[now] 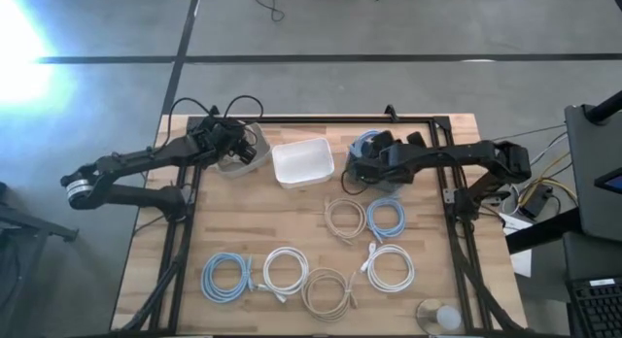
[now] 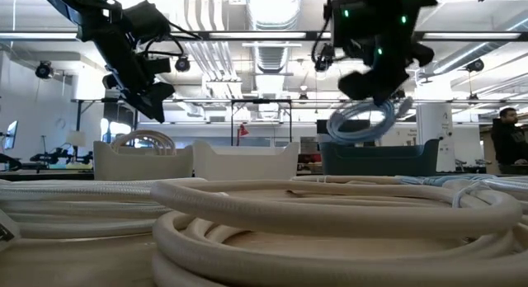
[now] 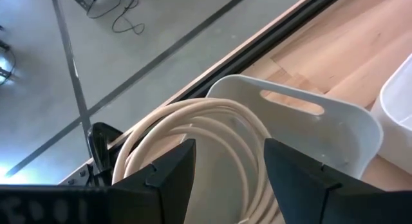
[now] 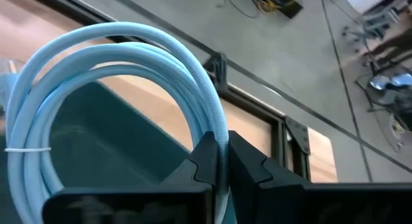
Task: Sort HDMI cables
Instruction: Put the top left light blue HDMI cable into the blue bin
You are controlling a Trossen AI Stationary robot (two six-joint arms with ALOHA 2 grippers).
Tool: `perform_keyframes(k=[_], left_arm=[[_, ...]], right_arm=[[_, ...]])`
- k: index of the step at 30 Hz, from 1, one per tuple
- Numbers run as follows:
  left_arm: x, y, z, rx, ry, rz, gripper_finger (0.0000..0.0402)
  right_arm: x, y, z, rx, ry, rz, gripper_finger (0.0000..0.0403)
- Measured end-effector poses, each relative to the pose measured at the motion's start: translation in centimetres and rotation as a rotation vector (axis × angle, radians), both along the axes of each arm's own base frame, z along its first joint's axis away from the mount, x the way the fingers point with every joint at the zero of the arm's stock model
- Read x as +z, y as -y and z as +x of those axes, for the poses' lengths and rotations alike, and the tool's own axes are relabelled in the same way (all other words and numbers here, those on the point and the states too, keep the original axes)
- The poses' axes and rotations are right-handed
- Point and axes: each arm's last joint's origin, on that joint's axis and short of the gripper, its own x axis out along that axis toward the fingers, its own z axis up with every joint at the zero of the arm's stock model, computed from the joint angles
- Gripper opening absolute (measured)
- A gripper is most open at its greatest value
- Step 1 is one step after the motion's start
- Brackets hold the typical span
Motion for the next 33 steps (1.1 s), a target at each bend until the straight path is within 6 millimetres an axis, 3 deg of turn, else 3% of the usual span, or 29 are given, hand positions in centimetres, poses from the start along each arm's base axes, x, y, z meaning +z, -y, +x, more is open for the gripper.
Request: perform_keyframes(k=[13, 26, 33], left_arm=[[0.2, -0.1, 0.1, 0.000, 0.021, 0.013, 0.0206], [0.1, -0.1, 0.2, 0.001, 0.040, 0.000, 0.0206], [0.1, 0.2, 0.6, -0.138, 0.119, -0.111, 0.0206]], right_arm=[[-5.5, 0.9, -1.2, 0.074, -0.063, 0.040, 0.0013], [-6.6, 1.5, -2.0, 0.035, -0.066, 0.037, 0.0084], [-6.4, 1.7, -1.9, 0.034, -0.060, 0.035, 0.0120]])
